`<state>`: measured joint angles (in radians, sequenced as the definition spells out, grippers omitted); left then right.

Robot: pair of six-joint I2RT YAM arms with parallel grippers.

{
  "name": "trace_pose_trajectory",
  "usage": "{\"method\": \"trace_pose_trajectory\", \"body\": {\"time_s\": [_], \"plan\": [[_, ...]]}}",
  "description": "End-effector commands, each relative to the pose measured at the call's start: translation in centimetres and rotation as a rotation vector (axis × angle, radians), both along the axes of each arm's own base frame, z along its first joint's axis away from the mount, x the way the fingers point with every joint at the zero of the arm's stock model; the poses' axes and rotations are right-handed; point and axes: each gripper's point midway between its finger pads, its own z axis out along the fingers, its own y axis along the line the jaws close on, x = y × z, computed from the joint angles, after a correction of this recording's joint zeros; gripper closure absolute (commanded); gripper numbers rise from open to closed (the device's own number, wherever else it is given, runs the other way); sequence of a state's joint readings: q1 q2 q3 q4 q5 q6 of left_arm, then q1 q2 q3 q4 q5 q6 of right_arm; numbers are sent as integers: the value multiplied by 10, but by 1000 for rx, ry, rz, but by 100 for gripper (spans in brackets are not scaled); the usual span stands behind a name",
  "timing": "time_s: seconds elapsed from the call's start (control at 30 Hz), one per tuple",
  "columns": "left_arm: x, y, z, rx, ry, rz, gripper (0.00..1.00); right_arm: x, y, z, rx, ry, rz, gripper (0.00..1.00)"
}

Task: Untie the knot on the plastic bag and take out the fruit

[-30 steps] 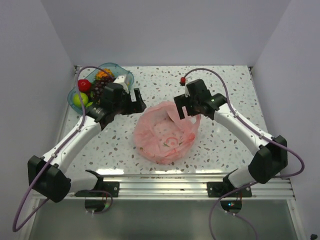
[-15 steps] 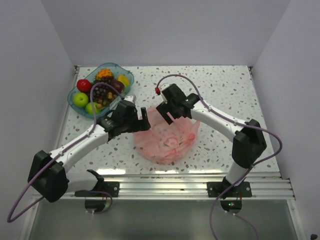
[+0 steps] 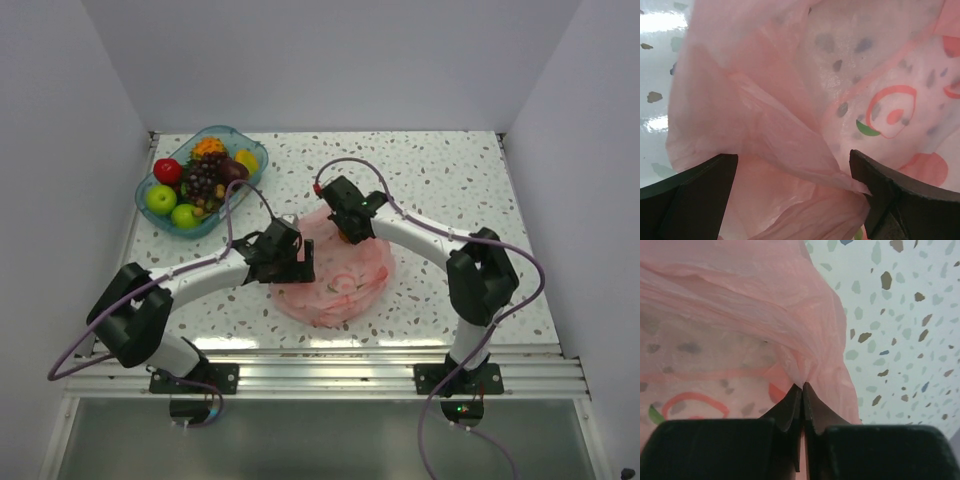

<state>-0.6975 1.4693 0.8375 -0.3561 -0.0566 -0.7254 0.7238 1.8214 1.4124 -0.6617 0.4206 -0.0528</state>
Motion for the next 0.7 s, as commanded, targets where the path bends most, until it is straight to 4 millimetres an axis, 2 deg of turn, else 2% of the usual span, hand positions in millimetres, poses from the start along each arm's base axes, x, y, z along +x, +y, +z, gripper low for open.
{"method": "trace_pose_trajectory", "body": {"time_s": [0.0, 0.07, 0.1, 0.17, 0.2, 0.3, 0.37, 0.5, 0.53, 0.67], "plan": [[6, -6, -5, -12, -24, 19, 0, -5, 22, 17, 125, 21, 50, 100], [6, -4, -9, -1, -20, 25, 0, -14, 40, 37, 244, 37, 98, 100], [6, -2, -10, 6, -19, 26, 0, -24, 59, 47, 340, 80, 162, 100], [5, 0, -13, 17, -20, 30, 0, -35, 77, 62, 440, 99, 216, 100], [3, 2, -15, 25, -15, 32, 0, -47, 90, 73, 512, 131, 277, 100], [3, 6, -17, 36, -15, 41, 0, -56, 105, 85, 624, 153, 291, 100], [2, 7, -18, 42, -14, 43, 0, -56, 103, 76, 618, 162, 276, 100], [0, 10, -17, 51, -14, 49, 0, -47, 83, 42, 511, 160, 174, 100], [1, 12, -16, 52, -19, 55, 0, -40, 76, 34, 484, 148, 139, 100], [1, 14, -7, 50, -33, 62, 0, -36, 66, 9, 463, 170, 66, 100]]}}
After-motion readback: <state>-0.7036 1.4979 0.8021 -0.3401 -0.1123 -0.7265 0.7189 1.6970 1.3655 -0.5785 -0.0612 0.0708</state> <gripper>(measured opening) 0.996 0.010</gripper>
